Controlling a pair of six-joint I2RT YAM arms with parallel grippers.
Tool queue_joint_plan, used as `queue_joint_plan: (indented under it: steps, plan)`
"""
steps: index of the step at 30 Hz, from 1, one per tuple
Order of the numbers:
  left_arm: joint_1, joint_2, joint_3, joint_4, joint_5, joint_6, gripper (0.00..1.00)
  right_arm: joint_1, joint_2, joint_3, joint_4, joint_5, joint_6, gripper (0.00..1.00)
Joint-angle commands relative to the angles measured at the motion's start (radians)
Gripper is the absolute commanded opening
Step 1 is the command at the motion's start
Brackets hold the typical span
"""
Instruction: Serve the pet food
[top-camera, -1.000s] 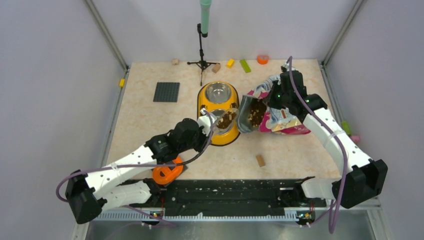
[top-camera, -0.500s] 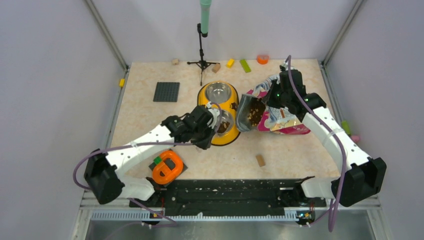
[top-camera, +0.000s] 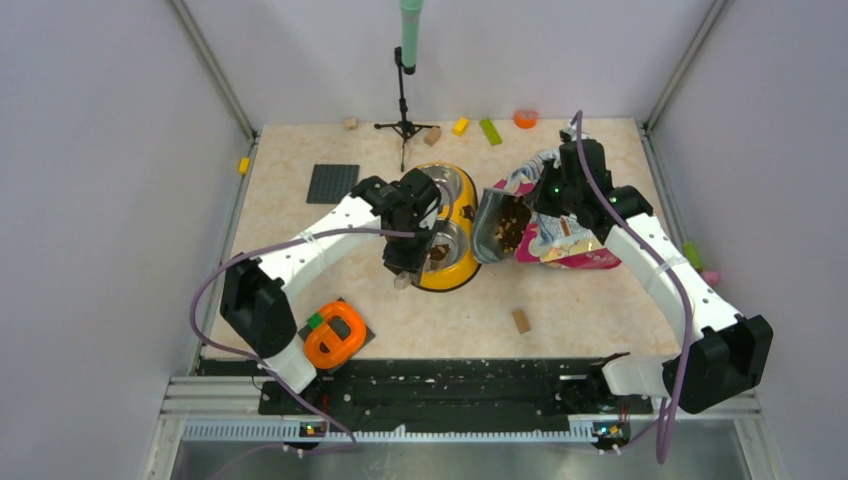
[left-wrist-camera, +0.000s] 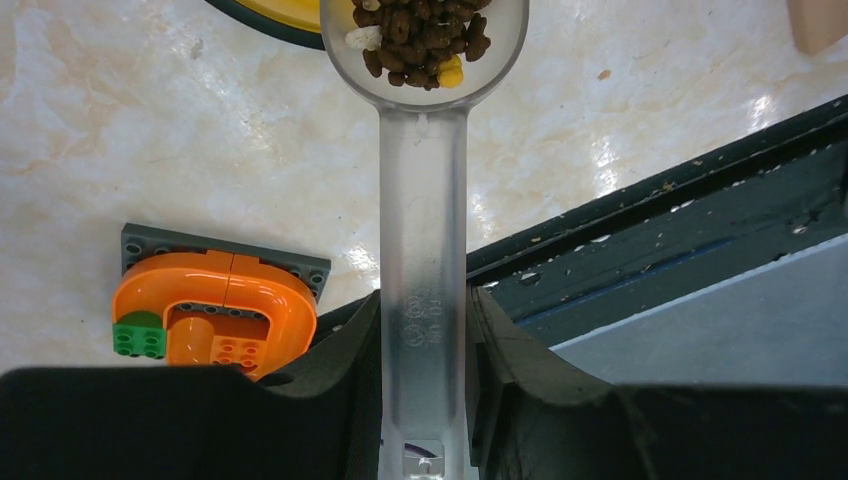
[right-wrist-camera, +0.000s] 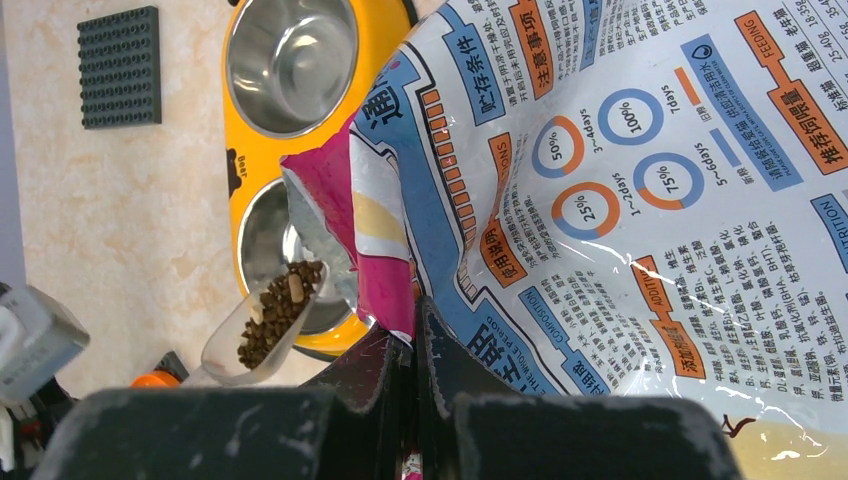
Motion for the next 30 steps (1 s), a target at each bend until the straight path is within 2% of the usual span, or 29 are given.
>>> queue_joint_plan:
  steps: [1, 6, 18, 23, 30]
  plan:
    - [0.047, 0.046, 0.135, -0.122, 0.049, -0.056, 0.0, -0.011, -0.043, 0.058, 0.129, -0.03, 0.009, 0.0]
    - [0.08, 0.099, 0.177, -0.164, 0.203, -0.099, 0.0, -0.012, -0.051, 0.043, 0.139, -0.03, 0.014, 0.0]
    - [0.098, 0.135, 0.243, -0.222, 0.304, -0.195, 0.0, -0.013, -0.062, 0.01, 0.163, -0.069, 0.021, 0.0]
    - [0.109, 0.166, 0.324, -0.298, 0.262, -0.179, 0.0, -0.013, -0.06, 0.005, 0.171, -0.079, 0.016, 0.0]
    - [0.111, 0.191, 0.347, -0.339, 0.196, -0.18, 0.0, -0.013, -0.058, -0.005, 0.181, -0.096, 0.015, 0.0]
